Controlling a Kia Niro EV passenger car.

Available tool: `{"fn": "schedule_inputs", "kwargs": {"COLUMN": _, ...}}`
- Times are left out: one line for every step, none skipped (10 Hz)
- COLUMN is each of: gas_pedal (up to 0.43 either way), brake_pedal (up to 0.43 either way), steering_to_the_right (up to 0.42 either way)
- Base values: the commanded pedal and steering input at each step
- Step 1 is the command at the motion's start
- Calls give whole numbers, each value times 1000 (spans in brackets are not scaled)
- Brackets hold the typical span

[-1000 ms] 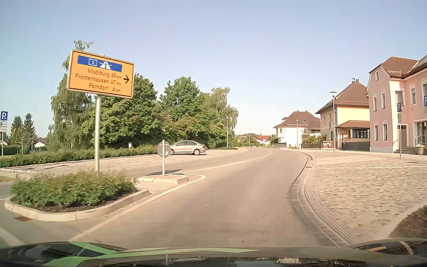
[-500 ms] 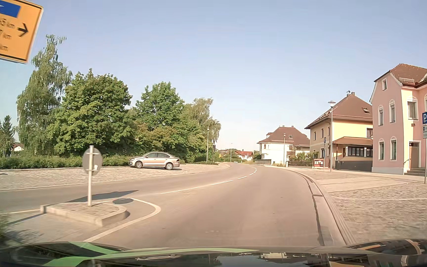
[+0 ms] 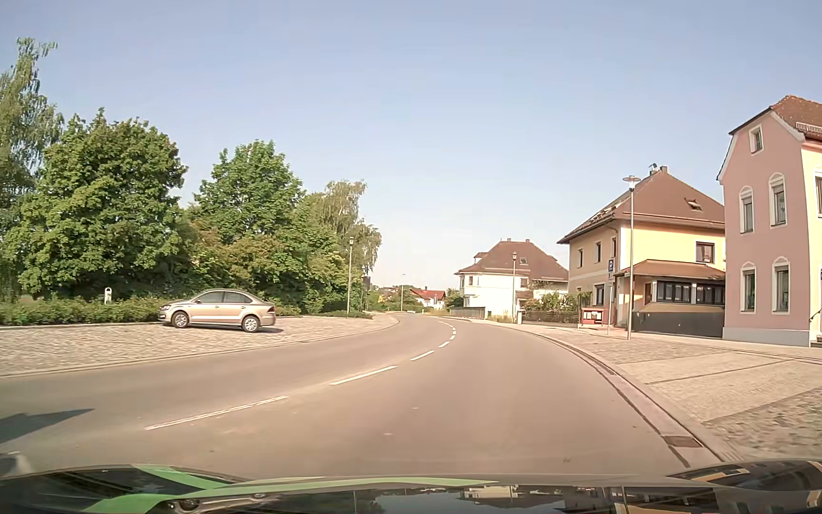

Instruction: Follow the waypoints while adhering to traffic rules and regulations

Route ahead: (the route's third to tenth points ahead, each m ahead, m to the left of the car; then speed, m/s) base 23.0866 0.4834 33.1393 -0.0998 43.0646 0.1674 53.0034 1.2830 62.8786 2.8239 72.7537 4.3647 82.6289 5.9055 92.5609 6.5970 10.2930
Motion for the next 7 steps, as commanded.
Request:
{"fn": "schedule_inputs", "kwargs": {"gas_pedal": 197, "brake_pedal": 0, "steering_to_the_right": 72}}
{"fn": "schedule_inputs", "kwargs": {"gas_pedal": 220, "brake_pedal": 0, "steering_to_the_right": 72}}
{"fn": "schedule_inputs", "kwargs": {"gas_pedal": 220, "brake_pedal": 0, "steering_to_the_right": 66}}
{"fn": "schedule_inputs", "kwargs": {"gas_pedal": 220, "brake_pedal": 0, "steering_to_the_right": 57}}
{"fn": "schedule_inputs", "kwargs": {"gas_pedal": 228, "brake_pedal": 0, "steering_to_the_right": 43}}
{"fn": "schedule_inputs", "kwargs": {"gas_pedal": 228, "brake_pedal": 0, "steering_to_the_right": 32}}
{"fn": "schedule_inputs", "kwargs": {"gas_pedal": 228, "brake_pedal": 0, "steering_to_the_right": 24}}
